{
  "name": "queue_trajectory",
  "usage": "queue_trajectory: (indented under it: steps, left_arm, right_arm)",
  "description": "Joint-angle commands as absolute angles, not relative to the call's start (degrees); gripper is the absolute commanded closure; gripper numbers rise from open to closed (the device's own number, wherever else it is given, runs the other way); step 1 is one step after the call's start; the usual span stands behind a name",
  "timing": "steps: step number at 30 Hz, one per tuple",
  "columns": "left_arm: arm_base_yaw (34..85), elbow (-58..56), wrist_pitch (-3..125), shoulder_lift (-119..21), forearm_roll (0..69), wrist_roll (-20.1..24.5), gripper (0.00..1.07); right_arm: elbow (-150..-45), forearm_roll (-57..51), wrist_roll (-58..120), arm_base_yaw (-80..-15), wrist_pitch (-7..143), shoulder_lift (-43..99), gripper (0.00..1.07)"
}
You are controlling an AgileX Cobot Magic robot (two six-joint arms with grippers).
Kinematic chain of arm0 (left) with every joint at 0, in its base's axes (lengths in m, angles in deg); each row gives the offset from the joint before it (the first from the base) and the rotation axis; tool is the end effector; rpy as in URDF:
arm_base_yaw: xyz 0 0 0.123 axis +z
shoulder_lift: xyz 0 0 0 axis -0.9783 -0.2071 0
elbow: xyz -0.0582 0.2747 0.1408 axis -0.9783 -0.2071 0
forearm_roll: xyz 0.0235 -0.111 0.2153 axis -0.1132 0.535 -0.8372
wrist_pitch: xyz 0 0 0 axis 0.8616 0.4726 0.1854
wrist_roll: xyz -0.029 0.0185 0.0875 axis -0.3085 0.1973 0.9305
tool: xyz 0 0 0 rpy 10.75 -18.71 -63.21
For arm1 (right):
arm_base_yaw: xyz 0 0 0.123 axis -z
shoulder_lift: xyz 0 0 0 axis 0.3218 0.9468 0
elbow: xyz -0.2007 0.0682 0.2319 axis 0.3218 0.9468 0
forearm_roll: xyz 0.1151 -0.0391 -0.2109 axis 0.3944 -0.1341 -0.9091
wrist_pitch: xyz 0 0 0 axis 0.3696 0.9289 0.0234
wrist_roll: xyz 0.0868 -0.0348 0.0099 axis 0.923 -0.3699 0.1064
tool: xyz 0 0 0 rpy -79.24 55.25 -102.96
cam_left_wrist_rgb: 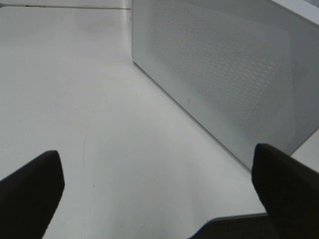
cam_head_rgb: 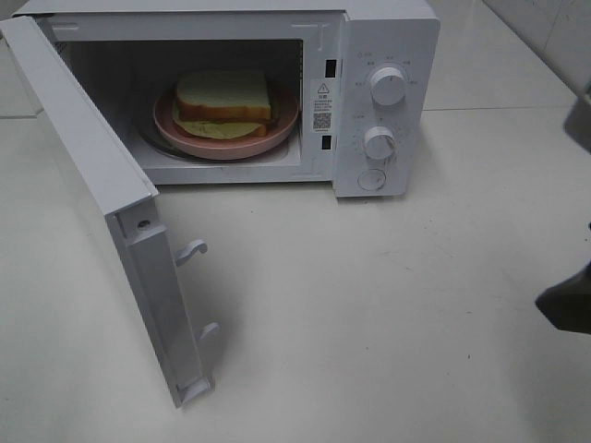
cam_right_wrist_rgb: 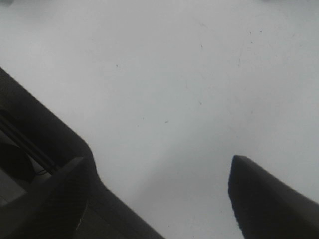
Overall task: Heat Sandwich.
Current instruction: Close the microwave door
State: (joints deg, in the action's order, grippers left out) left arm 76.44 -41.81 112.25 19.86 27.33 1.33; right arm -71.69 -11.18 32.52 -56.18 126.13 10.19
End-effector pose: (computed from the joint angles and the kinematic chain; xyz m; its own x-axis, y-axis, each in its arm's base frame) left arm -0.0432 -0.0097 0.2751 -0.4527 0.0017 -0.8917 0.1258 0.9901 -0.0619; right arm 0.1056 0.0674 0.3155 -0.5942 -0.6228 -0.5089 -0.6422 0.7483 -0.1659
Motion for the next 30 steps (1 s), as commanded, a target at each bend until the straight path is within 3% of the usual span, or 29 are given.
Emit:
queue_trajectory:
  steps: [1, 14, 21, 30]
  left_arm:
    - [76.67, -41.98, 111.50, 20.84, 27.04, 1.33, 0.10]
    - [76.67, -41.98, 111.50, 20.84, 27.04, 1.33, 0.10]
    - [76.67, -41.98, 111.50, 20.84, 27.04, 1.33, 0.10]
    - [76.67, -41.98, 111.50, 20.84, 27.04, 1.33, 0.10]
  right_arm:
    - [-71.58, -10.61, 33.56, -56.13, 131.06, 5.78, 0.32]
    - [-71.58, -9.86, 38.60, -55.73, 136.90, -18.45, 0.32]
    - [-71.58, -10.55, 39.57, -43.35, 137.24, -28.71, 0.32]
    - [-69.00, -10.49, 39.57, -34.53, 137.07, -36.27, 0.32]
